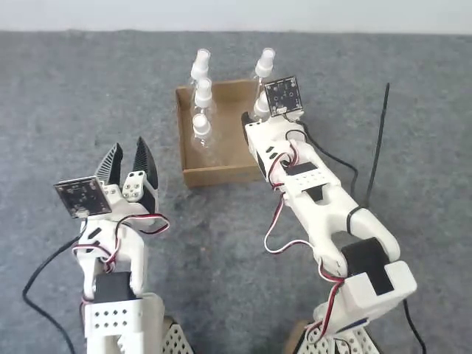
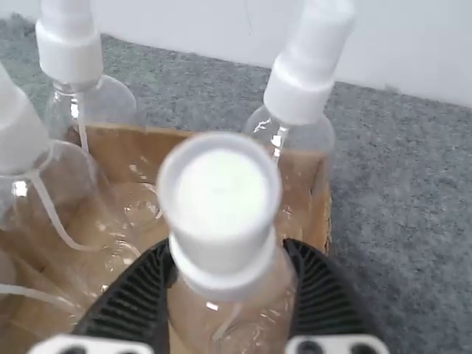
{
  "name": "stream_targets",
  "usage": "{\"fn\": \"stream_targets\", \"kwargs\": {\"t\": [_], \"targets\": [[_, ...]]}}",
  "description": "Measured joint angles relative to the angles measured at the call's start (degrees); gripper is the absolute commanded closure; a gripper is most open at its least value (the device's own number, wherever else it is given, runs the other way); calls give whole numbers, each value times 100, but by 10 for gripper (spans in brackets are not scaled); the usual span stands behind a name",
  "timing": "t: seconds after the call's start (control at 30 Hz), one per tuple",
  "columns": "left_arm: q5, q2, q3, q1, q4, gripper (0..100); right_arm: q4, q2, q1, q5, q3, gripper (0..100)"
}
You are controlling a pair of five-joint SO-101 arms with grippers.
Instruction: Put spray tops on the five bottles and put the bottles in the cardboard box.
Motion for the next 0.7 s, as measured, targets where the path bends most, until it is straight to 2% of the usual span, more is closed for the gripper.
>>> {"fn": "stream_targets", "kwargs": {"t": [0.13, 0.57, 0.7], "targets": [[0, 0, 0, 0, 0, 865, 0, 9, 0, -18, 0, 768], [0, 0, 0, 0, 0, 863, 193, 9, 0, -18, 9, 761], [0, 0, 0, 0, 0, 863, 193, 9, 0, -18, 9, 695]]}}
